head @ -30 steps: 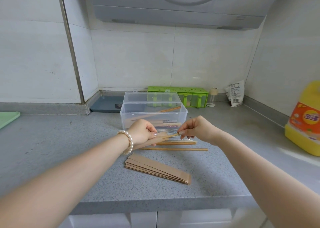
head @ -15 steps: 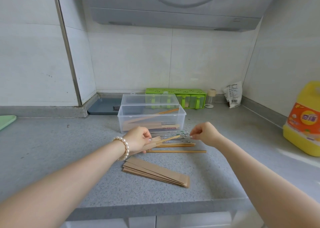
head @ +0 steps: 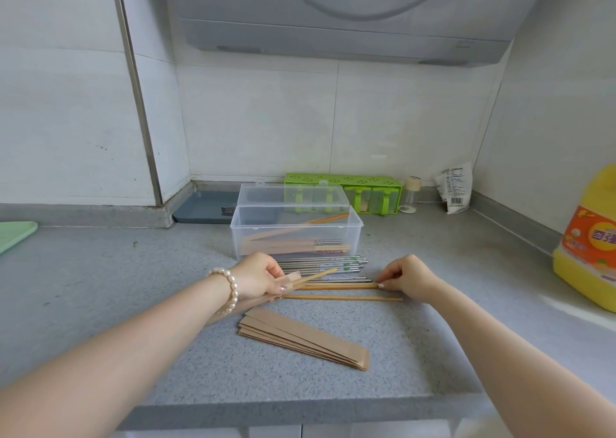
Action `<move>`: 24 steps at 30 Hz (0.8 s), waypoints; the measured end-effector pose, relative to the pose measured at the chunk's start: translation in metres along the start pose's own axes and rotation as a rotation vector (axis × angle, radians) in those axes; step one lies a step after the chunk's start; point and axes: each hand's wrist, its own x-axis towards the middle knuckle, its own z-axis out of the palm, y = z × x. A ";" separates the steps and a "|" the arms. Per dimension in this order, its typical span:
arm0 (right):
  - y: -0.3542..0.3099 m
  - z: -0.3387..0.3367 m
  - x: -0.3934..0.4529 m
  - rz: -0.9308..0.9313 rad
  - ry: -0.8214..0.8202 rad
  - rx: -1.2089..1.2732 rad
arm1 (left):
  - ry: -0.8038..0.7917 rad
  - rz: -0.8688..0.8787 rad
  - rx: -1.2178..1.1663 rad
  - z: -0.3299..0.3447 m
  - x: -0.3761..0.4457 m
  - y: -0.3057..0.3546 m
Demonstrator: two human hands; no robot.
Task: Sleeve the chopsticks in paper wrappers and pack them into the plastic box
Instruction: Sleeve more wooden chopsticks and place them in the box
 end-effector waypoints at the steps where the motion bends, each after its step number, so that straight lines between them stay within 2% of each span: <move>1: 0.000 0.001 0.000 -0.011 0.011 0.005 | 0.001 -0.001 0.003 0.000 0.000 0.000; 11: 0.003 -0.003 -0.008 -0.003 0.007 0.059 | -0.032 -0.001 -0.018 -0.005 -0.004 -0.002; 16: -0.003 -0.019 -0.018 0.019 0.050 0.512 | -0.064 0.009 -0.028 -0.007 -0.006 -0.002; 19: -0.010 -0.026 -0.023 0.068 0.174 0.721 | -0.076 0.021 -0.044 -0.007 -0.007 -0.001; 22: -0.017 -0.038 -0.028 0.070 0.317 1.143 | -0.089 0.030 -0.054 -0.008 -0.009 0.000; 24: -0.022 -0.048 -0.031 0.044 0.411 1.330 | -0.096 0.036 -0.051 -0.009 -0.010 0.001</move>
